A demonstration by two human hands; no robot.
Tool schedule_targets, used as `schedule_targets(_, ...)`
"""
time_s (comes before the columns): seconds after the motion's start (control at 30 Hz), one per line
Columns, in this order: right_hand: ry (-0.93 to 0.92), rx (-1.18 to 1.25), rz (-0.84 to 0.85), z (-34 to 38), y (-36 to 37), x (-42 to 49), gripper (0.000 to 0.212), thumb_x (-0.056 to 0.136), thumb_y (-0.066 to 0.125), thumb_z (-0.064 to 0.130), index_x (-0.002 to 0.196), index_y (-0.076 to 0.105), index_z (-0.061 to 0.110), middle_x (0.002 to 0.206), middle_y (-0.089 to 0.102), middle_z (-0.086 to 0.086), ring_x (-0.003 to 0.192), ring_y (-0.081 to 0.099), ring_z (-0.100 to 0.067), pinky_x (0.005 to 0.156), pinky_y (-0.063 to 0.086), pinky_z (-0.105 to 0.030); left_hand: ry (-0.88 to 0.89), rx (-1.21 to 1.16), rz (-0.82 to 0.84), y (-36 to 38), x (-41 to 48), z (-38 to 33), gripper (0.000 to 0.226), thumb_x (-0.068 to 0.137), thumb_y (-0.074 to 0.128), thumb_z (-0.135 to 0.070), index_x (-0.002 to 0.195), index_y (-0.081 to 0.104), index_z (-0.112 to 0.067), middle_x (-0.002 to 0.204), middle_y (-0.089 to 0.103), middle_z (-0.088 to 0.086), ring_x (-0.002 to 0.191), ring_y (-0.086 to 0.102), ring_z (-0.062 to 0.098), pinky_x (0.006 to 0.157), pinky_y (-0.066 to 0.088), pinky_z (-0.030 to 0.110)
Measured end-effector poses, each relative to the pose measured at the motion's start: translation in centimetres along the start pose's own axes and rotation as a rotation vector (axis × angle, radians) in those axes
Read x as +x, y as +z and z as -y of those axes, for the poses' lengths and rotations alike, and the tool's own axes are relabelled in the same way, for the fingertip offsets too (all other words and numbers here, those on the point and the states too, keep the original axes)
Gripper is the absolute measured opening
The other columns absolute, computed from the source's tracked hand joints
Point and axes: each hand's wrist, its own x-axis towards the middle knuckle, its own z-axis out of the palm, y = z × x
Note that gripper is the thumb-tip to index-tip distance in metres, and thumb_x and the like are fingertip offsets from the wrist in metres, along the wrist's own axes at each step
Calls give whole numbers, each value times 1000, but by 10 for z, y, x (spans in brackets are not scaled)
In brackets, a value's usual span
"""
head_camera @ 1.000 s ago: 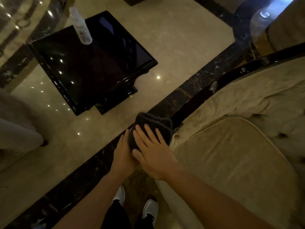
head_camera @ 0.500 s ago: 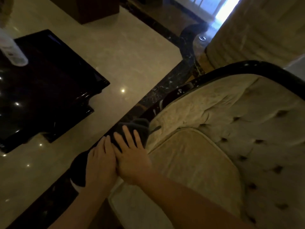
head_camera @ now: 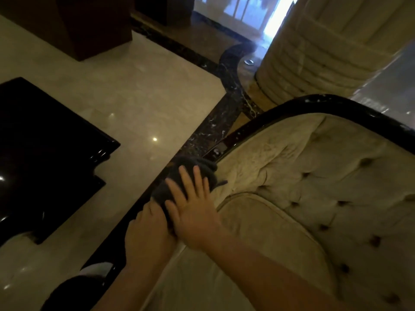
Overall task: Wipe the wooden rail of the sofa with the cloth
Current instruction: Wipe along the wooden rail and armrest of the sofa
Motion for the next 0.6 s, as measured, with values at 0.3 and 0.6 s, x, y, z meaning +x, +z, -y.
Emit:
schedule_targets(0.3, 22, -312, 89, -167, -89, 114, 67, 98, 4, 58, 154, 28, 30, 164, 22, -10, 153, -3, -28, 121, -12, -49, 58, 56, 67, -3, 84, -77, 70, 87, 57, -52, 142, 30, -16, 129, 55, 6, 108, 60, 22, 87, 51, 34)
schedule_targets(0.6, -2, -211, 7, -165, -70, 104, 50, 106, 23, 48, 149, 40, 29, 161, 32, -10, 152, 0, -34, 122, -3, -55, 187, 91, 136, 0, 169, -141, 72, 85, 62, -41, 142, 33, -7, 134, 53, 12, 116, 56, 27, 90, 49, 36)
